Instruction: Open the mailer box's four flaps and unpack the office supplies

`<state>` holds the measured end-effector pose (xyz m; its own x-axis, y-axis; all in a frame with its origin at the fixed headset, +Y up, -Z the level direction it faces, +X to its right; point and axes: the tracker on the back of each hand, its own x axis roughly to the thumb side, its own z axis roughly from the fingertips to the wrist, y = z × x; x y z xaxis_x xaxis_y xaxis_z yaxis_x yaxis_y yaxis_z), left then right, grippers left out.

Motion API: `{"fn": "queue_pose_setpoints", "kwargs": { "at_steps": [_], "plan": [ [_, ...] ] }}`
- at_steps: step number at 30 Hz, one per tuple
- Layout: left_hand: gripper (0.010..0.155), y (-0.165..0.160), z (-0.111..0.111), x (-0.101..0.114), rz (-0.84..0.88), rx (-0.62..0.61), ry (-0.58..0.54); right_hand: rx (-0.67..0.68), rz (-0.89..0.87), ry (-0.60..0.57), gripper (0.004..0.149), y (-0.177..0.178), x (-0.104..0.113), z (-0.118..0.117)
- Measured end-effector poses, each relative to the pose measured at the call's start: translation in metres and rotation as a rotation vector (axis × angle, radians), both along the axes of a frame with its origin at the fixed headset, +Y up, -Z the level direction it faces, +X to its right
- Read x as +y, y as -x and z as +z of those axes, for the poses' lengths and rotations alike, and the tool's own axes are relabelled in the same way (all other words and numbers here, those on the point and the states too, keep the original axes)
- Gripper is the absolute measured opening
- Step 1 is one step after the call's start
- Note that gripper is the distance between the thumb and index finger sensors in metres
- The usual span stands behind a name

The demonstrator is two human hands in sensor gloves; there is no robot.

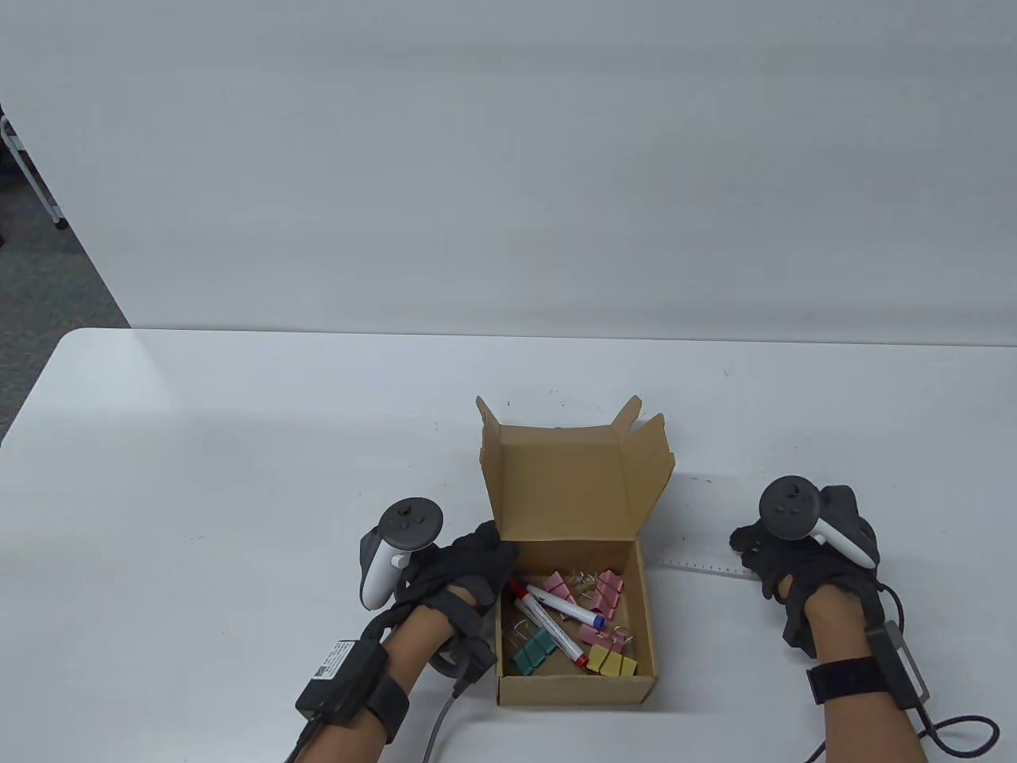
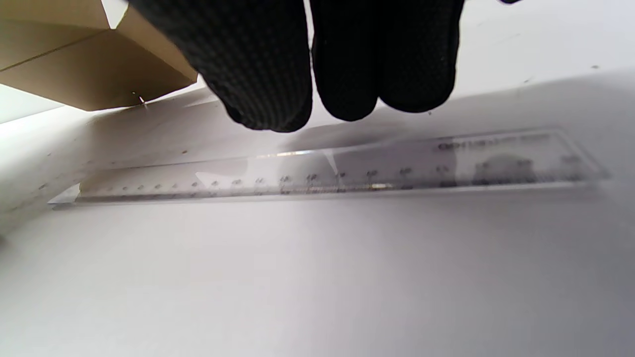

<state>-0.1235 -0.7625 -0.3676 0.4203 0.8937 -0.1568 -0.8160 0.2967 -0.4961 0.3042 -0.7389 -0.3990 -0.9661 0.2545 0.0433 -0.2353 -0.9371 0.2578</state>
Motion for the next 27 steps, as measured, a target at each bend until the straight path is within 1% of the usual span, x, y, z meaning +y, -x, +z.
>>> {"fn": "queue_pose_setpoints", "kwargs": {
  "at_steps": [2, 4, 6, 7, 8, 10, 11, 13, 15, 17, 20, 23, 25, 27],
  "plan": [
    [0.059, 0.000, 0.000, 0.000, 0.001, 0.000, 0.000, -0.006, 0.006, -0.039, 0.037, 0.001, 0.005, 0.001],
    [0.059, 0.000, 0.000, 0.000, 0.000, -0.001, 0.001, -0.006, -0.004, -0.099, 0.039, 0.005, 0.017, 0.002],
    [0.059, 0.000, 0.000, 0.000, 0.000, -0.001, 0.002, 0.007, -0.058, -0.213, 0.043, 0.015, 0.045, 0.007],
    [0.059, 0.000, 0.000, 0.000, 0.001, -0.001, 0.002, 0.018, -0.085, -0.255, 0.045, 0.019, 0.054, 0.009],
    [0.059, 0.000, 0.000, 0.000, 0.002, -0.001, 0.002, 0.044, -0.136, -0.324, 0.046, 0.028, 0.072, 0.013],
    [0.059, 0.000, 0.000, 0.000, 0.002, -0.001, 0.003, 0.098, -0.230, -0.422, 0.049, 0.047, 0.100, 0.023],
    [0.059, 0.000, 0.000, 0.000, 0.003, -0.001, 0.003, 0.130, -0.277, -0.462, 0.050, 0.059, 0.114, 0.031],
    [0.059, 0.000, 0.001, 0.000, 0.003, -0.001, 0.003, 0.205, -0.327, -0.517, 0.050, 0.083, 0.135, 0.045],
    [0.059, 0.000, 0.001, 0.000, 0.003, -0.001, 0.004, 0.278, -0.328, -0.550, 0.051, 0.108, 0.150, 0.060],
    [0.059, 0.000, 0.001, 0.000, 0.004, 0.000, 0.004, 0.340, -0.324, -0.535, 0.050, 0.133, 0.155, 0.073],
    [0.059, 0.000, 0.001, -0.001, 0.004, 0.000, 0.004, 0.404, -0.305, -0.480, 0.050, 0.167, 0.148, 0.081],
    [0.059, 0.000, 0.001, -0.001, 0.004, 0.000, 0.004, 0.424, -0.274, -0.376, 0.049, 0.192, 0.129, 0.078],
    [0.059, 0.000, 0.000, -0.001, 0.007, 0.001, 0.004, 0.437, -0.238, -0.274, 0.048, 0.208, 0.110, 0.075],
    [0.059, 0.000, 0.000, -0.001, 0.007, 0.001, 0.004, 0.438, -0.165, -0.171, 0.047, 0.223, 0.090, 0.073]
  ]
}}
